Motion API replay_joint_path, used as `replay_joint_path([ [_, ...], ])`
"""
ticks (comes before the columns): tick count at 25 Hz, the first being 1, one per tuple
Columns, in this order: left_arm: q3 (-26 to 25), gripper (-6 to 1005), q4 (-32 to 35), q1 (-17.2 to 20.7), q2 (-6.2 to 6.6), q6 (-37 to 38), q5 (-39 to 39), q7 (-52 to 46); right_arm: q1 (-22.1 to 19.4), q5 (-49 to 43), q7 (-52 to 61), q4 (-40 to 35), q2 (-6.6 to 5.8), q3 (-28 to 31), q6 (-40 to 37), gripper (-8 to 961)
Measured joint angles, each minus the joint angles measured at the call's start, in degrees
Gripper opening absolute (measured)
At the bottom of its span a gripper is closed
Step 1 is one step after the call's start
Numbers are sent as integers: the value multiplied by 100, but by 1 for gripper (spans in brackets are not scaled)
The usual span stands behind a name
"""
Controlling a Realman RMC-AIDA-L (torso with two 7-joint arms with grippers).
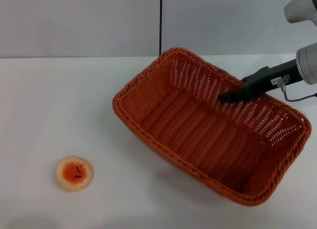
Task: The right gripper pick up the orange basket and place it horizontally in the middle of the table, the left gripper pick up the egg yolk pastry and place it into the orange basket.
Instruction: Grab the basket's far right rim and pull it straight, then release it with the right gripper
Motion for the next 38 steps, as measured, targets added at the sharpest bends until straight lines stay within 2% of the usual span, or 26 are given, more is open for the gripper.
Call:
replay_joint_path([
  [3, 0, 842, -2, 29, 0, 25, 0, 0, 29, 2, -108, -51, 3, -117, 94, 498],
  [9, 0, 842, 16, 115, -7, 34, 10, 0, 56, 19, -396, -553, 4, -451, 398, 342],
  [14, 0, 842, 23, 225, -9, 58, 9, 13, 106, 21, -936, -1169, 1, -464, 653, 162],
  [18, 0, 842, 25, 331, -7, 118, 8, 93, 291, 34, -1556, -1233, -49, -490, 871, 158],
  [21, 0, 842, -2, 413, -11, 162, 1, 103, 404, 38, -2039, -1222, -44, -509, 960, 156],
  [30, 6, 842, -33, 560, -28, 265, 15, 158, 576, 41, -2914, -1013, 40, -987, 663, 157],
  [33, 2, 842, -34, 597, -28, 319, 18, 158, 594, 47, -3144, -881, 124, -1103, 401, 157],
  [37, 0, 842, -34, 623, -27, 351, 11, 158, 503, 49, -3182, -883, 178, -1411, 190, 157],
  [38, 0, 842, -34, 627, -27, 353, 8, 158, 432, 50, -3125, -938, 194, -1716, 71, 158],
])
